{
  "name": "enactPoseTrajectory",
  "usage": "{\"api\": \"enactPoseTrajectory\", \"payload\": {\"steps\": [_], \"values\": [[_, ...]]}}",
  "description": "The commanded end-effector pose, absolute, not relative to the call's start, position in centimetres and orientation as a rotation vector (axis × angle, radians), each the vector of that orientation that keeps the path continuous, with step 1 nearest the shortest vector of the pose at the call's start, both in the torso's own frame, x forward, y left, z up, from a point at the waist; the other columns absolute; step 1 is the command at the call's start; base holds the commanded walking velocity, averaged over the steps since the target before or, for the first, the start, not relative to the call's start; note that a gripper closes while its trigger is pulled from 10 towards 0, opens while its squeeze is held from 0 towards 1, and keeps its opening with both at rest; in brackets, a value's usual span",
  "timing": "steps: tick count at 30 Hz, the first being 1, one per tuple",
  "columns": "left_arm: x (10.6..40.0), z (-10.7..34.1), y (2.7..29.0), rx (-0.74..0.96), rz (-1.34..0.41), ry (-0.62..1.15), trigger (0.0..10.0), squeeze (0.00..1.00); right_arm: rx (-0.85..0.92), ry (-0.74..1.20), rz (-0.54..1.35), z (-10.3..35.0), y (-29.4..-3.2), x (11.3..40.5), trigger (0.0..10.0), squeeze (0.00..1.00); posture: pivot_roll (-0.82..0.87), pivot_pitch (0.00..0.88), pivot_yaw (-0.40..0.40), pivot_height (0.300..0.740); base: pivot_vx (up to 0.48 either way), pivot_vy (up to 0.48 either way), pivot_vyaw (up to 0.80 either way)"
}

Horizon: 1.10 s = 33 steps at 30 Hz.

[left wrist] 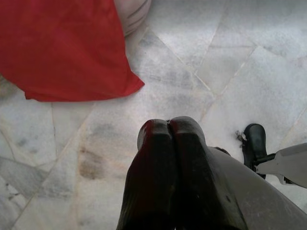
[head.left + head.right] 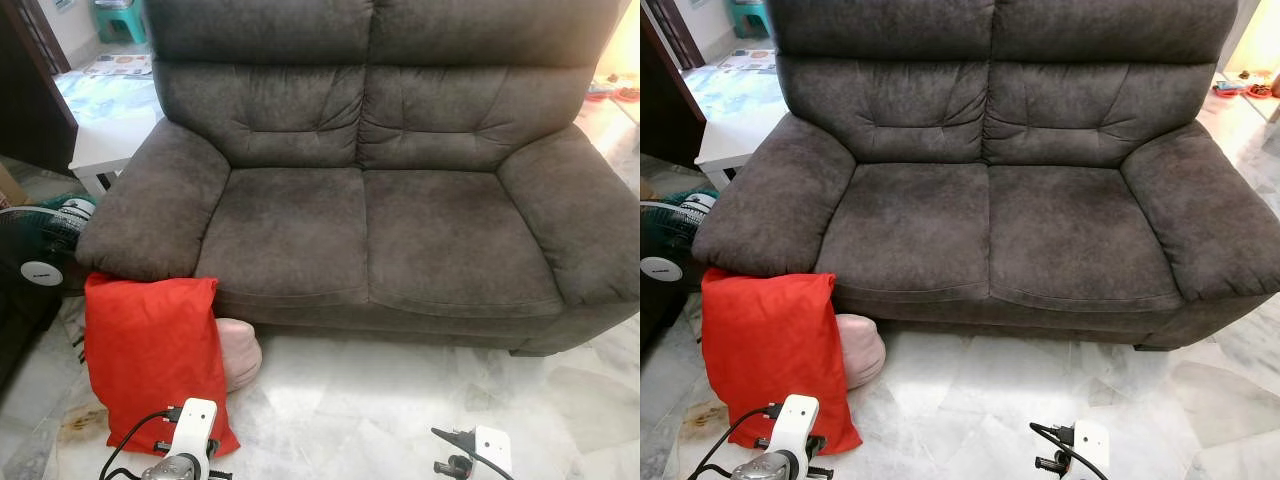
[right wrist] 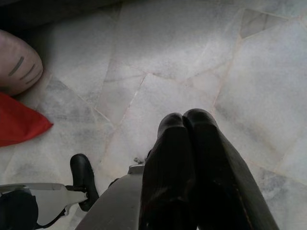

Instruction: Move the pillow to the sofa from floor

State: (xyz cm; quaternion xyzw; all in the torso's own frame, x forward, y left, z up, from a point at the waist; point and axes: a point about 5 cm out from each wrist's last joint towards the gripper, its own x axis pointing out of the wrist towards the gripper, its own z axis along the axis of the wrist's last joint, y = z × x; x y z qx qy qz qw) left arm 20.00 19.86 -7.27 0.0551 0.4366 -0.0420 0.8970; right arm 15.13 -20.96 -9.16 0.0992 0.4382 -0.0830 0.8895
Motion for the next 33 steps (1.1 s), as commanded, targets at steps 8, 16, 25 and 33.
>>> {"api": "enactPoseTrajectory", "payload": {"steps": [8, 16, 25, 33], "values": [[19.53, -7.53, 20.04, 0.127, -0.098, 0.937, 10.0, 0.00, 0.234, 0.903, -0.177, -9.25, -20.83, 14.88, 10.0, 0.00, 0.07, 0.059, 0.004, 0.740, 0.000, 0.000, 0.00], [19.63, -7.46, 20.22, 0.124, -0.086, 0.935, 10.0, 0.00, 0.247, 0.902, -0.180, -9.27, -20.63, 14.94, 10.0, 0.00, 0.07, 0.055, 0.009, 0.740, 0.000, 0.000, 0.00], [20.01, -7.28, 20.11, 0.117, -0.071, 0.921, 10.0, 0.00, 0.250, 0.900, -0.182, -9.21, -20.73, 15.06, 10.0, 0.00, 0.06, 0.061, 0.003, 0.740, 0.000, 0.000, 0.00], [19.74, -7.41, 20.14, 0.114, -0.065, 0.925, 10.0, 0.00, 0.244, 0.900, -0.174, -9.19, -20.76, 15.08, 10.0, 0.00, 0.07, 0.070, -0.003, 0.740, 0.000, 0.000, 0.00]]}}
